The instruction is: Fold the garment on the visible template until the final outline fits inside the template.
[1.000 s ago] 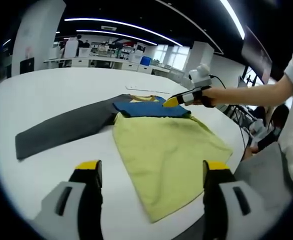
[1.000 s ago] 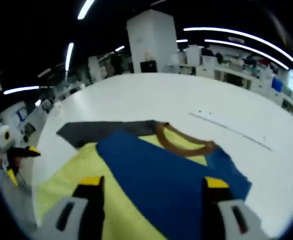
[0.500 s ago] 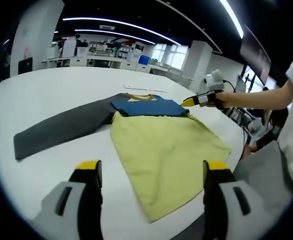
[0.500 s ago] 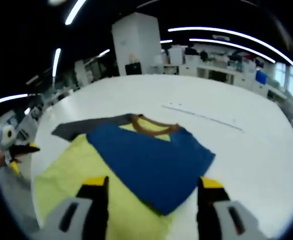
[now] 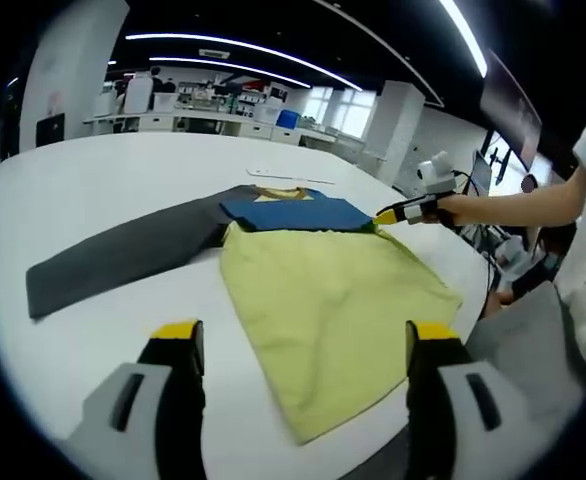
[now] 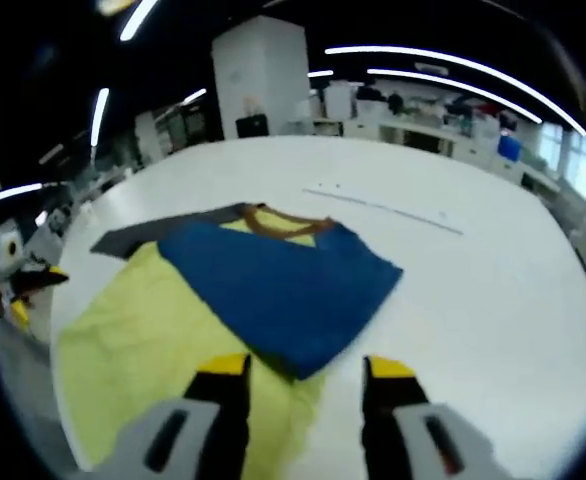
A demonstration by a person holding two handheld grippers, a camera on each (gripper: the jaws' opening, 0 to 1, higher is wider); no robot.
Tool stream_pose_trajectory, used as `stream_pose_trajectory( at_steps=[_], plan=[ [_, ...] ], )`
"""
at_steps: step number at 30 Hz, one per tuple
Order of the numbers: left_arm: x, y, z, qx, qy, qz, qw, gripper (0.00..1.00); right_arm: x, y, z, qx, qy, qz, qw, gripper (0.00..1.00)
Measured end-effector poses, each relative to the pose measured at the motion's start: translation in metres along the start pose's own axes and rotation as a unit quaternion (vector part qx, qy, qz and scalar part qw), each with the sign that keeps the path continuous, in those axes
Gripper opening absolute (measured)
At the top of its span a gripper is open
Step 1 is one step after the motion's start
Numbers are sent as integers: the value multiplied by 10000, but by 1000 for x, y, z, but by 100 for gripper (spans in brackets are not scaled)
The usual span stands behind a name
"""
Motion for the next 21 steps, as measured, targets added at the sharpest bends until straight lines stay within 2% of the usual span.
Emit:
stream_pose_trajectory(
  at_steps=[10, 12, 17, 21],
  plan=[
    [1, -1, 1, 10, 27, -20, 10000, 80, 9, -2, 0, 153, 15, 232, 9996, 9],
    [1, -1, 1, 12, 36, -21, 10000, 80, 10, -1, -2, 153, -6, 262, 9995, 0],
    [1, -1, 1, 20, 45, -16, 10000, 80, 15, -8, -8, 241, -51, 504, 9984, 0],
    [2, -2, 2, 35, 73, -7, 10000, 80, 20, -9, -10, 315, -46, 492, 9983, 0]
  ],
)
Point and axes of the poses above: the point that each gripper's makers call its tool centre point, and the gripper's own axes: z roughly forward along the fingers, y roughly to its left, x roughly out of its underside, the point moved 5 cm from there along -z, roughly backward along the fingers, and after that the axes turned 1 degree about z, right-handed, at the moved point
